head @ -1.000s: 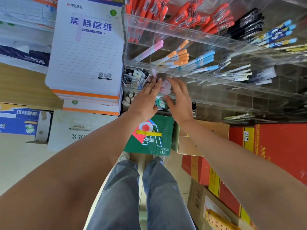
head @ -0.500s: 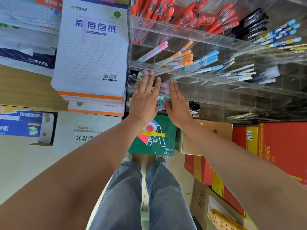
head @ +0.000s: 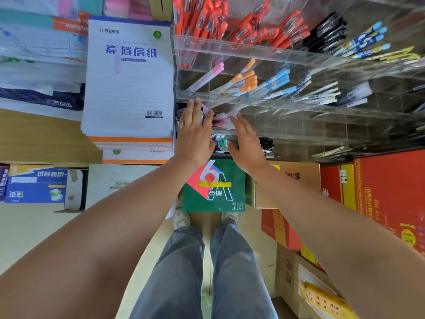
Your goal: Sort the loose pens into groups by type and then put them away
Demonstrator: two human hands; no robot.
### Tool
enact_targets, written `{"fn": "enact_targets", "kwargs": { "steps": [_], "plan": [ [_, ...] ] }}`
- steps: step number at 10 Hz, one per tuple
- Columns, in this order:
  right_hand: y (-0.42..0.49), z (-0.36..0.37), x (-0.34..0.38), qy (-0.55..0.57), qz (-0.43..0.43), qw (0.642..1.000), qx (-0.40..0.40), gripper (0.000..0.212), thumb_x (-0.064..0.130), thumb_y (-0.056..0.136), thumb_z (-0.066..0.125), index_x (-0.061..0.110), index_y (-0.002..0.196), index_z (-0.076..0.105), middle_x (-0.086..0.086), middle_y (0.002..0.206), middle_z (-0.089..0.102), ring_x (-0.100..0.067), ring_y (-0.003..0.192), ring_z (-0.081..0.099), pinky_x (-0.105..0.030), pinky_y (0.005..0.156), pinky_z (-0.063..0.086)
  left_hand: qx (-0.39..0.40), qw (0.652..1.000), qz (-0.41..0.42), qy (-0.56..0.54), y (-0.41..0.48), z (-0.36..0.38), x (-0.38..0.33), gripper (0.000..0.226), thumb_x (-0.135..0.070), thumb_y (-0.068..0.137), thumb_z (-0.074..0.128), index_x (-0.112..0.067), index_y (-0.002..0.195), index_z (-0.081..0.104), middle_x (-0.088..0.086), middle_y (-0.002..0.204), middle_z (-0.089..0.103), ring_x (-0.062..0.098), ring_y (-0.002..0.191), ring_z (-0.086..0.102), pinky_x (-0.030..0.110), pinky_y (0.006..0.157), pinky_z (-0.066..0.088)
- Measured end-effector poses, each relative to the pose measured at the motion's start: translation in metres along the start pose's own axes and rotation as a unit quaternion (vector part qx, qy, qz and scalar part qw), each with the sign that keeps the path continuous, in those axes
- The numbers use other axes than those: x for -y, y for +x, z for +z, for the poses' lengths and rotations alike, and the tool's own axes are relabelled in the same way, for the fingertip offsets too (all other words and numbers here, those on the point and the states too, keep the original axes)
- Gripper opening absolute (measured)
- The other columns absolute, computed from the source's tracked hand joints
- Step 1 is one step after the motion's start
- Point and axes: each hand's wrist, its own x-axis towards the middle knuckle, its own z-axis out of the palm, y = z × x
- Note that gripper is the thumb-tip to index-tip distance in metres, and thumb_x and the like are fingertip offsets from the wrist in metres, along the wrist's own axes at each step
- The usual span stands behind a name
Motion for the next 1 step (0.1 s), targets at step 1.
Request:
{"fn": "enact_targets", "kwargs": {
  "steps": [1],
  "plan": [
    [-0.0073, -0.0051, 0.0057, 0.015, -0.004, 1.000, -0.025, 0.053, 0.007, 0.091, 0.055, 0.009, 0.142, 0.042, -0.010, 0.149, 0.037, -0.025, 0.137, 0.036, -0.039, 0.113, 0.033, 0.005, 1.000, 0.016, -0.013, -0.0060, -0.0130, -0.0016, 0.069, -0.031, 0.092, 0.056, -0.016, 0.150, 0.023, 0.015, 0.160, 0.007, 0.032, 0.148, -0.001, 0.042, 0.119, 0.007]
  ]
}}
